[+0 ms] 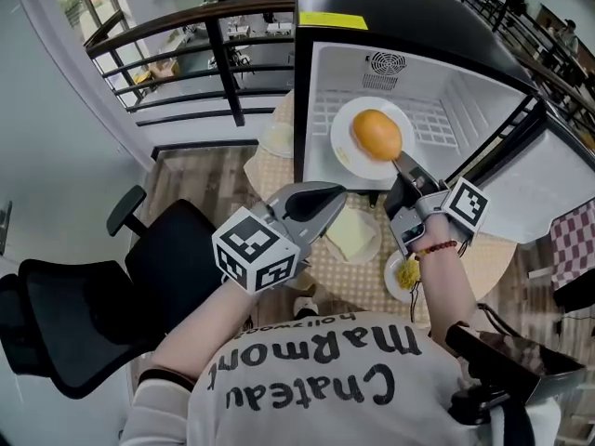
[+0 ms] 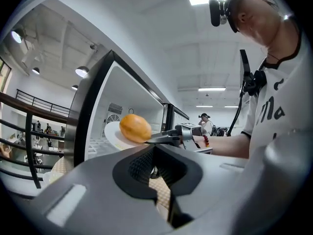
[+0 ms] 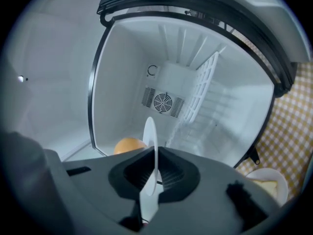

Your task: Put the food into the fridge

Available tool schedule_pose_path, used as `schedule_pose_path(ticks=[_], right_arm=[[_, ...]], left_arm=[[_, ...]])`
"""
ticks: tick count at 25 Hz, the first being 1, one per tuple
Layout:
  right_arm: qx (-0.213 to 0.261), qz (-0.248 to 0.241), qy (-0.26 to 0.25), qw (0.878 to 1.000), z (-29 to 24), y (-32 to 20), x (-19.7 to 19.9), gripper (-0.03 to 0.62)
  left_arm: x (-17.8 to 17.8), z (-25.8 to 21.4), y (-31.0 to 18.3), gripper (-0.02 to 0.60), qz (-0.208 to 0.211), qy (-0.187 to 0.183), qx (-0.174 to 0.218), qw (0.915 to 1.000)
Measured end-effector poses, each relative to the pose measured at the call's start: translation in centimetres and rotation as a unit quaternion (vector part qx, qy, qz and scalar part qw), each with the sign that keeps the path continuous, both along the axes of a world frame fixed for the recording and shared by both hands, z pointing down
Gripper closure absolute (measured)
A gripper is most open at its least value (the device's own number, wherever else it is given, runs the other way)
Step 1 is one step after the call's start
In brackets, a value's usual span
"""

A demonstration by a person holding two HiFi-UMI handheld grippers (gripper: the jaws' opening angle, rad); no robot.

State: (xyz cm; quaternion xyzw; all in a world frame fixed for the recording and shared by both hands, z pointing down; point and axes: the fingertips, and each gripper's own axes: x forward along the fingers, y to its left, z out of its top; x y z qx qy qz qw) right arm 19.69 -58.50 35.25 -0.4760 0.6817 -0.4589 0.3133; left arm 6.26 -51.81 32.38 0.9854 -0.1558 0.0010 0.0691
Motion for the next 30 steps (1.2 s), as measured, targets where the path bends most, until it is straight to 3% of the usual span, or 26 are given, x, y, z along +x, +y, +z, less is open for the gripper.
schedule_pose_path(ticks=[12,30], right_arm=[[-0.061,-0.02,-0.001,0.998,1.4,-6.1,-0.7,0.571],[-0.106,-0.034,0.076,0.991,2.0,-10.7,-1.6,0.571]], left_arm=[[-0.4,1.5,-2.7,0.574,-0.015,0.007,-0.04,0.9991],[-2.2,2.5,-2.6,0.574,-0.02,0.008,-0.05,0.9985]])
